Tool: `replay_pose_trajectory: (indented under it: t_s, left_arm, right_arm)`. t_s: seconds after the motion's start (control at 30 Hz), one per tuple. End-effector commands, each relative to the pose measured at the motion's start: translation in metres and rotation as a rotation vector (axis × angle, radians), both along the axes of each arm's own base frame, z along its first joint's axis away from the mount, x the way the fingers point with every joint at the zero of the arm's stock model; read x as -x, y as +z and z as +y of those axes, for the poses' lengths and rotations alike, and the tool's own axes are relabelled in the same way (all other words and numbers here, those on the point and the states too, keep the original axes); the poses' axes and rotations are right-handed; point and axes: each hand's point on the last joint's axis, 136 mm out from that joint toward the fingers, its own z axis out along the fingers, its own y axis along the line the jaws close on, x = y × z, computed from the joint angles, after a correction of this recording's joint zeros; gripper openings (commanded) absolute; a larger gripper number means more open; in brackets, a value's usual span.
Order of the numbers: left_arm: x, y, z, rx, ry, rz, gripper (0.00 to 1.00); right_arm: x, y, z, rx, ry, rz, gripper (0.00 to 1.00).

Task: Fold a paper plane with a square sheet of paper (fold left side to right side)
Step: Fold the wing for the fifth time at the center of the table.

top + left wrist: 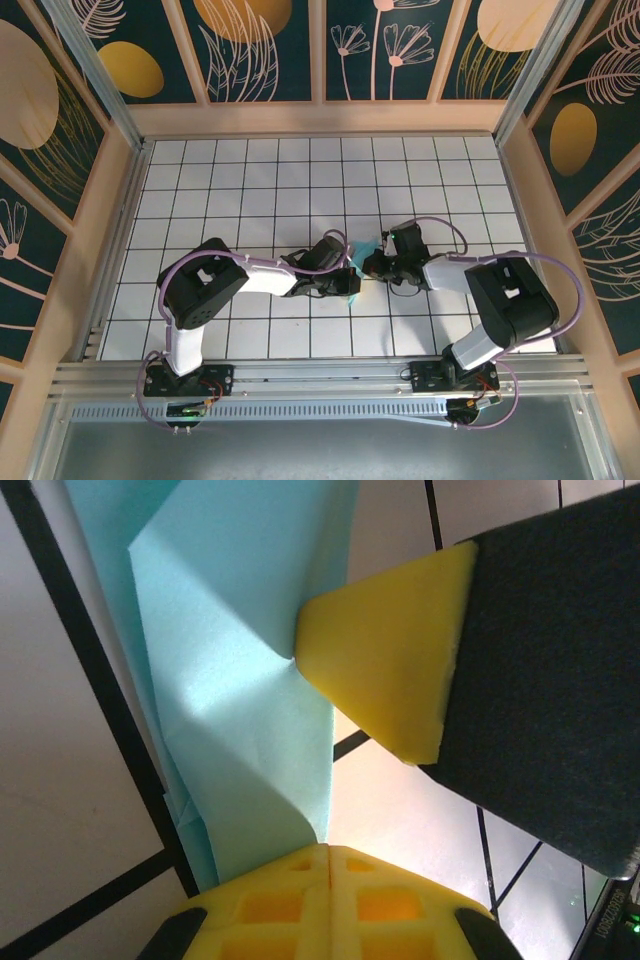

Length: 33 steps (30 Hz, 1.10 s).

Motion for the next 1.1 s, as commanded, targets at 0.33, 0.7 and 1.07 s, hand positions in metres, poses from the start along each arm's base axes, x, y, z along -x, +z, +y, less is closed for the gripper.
replay_pose_trajectory:
  t_s: [0.33, 0.7, 1.07]
  left_arm:
    - [0.025, -0.069, 0.054, -0.271, 0.017, 0.104, 0.01]
    - [0.026, -0.07, 0.054, -0.27, 0.017, 0.107, 0.01]
    - [0.025, -0.07, 0.053, -0.263, 0.021, 0.108, 0.01]
  right_arm:
    - [-0.036, -0.007, -0.03, 0.114, -0.08, -0.041, 0.0]
    - [-0.064, -0.005, -0.051, 0.108, -0.131, -0.055, 0.0]
    - [-0.103, -0.002, -0.078, 0.131, -0.187, -0.078, 0.0]
